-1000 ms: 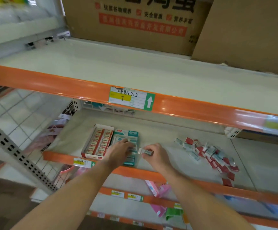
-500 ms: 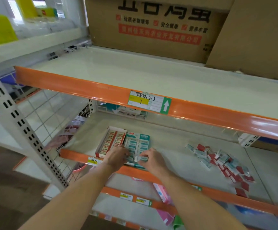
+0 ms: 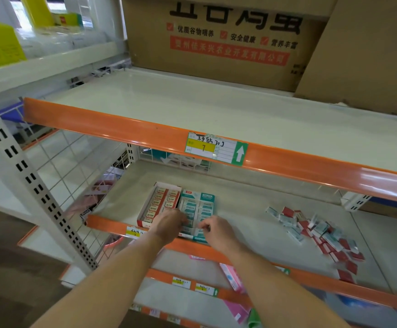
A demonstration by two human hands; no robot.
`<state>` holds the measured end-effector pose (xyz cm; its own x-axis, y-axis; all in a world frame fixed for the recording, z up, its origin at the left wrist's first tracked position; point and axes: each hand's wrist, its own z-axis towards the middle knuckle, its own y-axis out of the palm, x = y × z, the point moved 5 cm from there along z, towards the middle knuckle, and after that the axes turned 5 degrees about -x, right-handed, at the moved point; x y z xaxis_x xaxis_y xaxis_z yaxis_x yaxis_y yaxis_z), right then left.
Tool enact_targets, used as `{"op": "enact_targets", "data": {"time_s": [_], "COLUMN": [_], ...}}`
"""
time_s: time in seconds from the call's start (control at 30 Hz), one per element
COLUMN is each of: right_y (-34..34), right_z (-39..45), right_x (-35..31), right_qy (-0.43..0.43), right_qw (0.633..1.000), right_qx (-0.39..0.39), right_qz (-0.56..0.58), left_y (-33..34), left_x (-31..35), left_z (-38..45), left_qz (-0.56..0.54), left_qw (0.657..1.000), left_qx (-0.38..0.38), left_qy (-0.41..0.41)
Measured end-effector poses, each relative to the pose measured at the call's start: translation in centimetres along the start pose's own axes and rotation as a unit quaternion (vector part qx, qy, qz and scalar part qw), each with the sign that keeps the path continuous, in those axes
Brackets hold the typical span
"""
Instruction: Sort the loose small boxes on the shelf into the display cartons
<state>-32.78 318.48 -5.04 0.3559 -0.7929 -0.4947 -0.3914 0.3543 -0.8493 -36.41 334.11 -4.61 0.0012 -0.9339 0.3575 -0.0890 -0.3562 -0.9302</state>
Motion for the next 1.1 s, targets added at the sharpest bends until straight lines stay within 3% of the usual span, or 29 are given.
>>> {"op": "enact_targets", "data": {"time_s": [0.4,0.73,1.1], "right_y": [0.9,-2.3,-4.4], "right_z": [0.0,-1.8,-6.7], "right_x": [0.9,4.9,14.5], "right_qy": [0.008,0.063,0.210], "right_qw": [0.999,0.972,0.960], "right_qx": [-0.019,0.172,0.152], "right_qz": [0.048,0.149,0.110], "left_y": [0.6,1.6,5.5], "left_x": [2.6,8.5,17.7], "left_z": [1.7,4.2,6.2], "left_qz": [0.015,0.032,0.029], "left_qw": [1.000,0.998,0.987], "left_qx": [-0.004,-0.029,-0.088], "left_qy": [0.020,0.051,0.130]}}
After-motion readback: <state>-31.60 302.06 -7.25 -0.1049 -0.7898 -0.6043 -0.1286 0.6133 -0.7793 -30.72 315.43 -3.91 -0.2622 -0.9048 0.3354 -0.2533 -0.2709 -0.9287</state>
